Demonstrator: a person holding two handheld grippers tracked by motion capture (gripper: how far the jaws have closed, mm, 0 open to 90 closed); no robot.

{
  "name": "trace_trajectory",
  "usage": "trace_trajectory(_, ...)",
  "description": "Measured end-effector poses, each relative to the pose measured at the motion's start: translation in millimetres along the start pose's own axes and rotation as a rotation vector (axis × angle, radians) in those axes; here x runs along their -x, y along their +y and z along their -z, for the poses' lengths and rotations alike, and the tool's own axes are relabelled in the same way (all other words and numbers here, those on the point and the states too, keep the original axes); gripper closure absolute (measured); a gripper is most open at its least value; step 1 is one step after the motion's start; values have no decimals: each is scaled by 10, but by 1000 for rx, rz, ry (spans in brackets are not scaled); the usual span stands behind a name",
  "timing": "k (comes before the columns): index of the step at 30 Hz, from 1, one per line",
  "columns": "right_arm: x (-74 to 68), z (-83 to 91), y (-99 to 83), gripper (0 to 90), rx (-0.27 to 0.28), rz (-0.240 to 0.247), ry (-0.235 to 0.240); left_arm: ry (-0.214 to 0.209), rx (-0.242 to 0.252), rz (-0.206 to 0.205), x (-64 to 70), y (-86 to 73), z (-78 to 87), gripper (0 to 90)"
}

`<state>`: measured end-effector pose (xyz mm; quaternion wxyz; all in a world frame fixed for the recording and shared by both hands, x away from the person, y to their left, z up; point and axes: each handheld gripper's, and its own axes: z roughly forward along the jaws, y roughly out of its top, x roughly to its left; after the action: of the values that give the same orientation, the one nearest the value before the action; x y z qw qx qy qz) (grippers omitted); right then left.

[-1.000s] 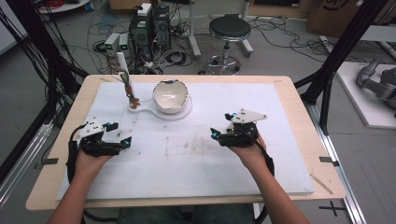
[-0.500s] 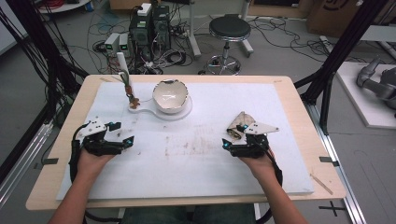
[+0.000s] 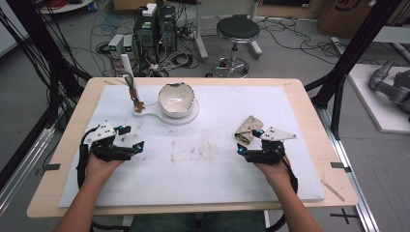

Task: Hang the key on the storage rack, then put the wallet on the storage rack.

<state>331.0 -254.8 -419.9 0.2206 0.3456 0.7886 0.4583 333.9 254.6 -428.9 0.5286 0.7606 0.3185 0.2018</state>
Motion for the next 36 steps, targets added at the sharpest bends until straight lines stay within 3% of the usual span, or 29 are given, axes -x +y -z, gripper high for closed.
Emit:
trace_trajectory(11,24,58,-44,199,6,4,-11,10,-6,5,14,10,-26,158)
trace_trajectory(24,-18,88,-79,199,-23,12,-17,9,0,-4,9,29,-59,158)
trace_trajectory(30,-22,154,-100,199,-20,4,-22,23,-3,-4,88,65,-80,158)
trace_trajectory(36,-19,234,-139,199,-31,5,-30,11,-27,-27,239,171,-255,158)
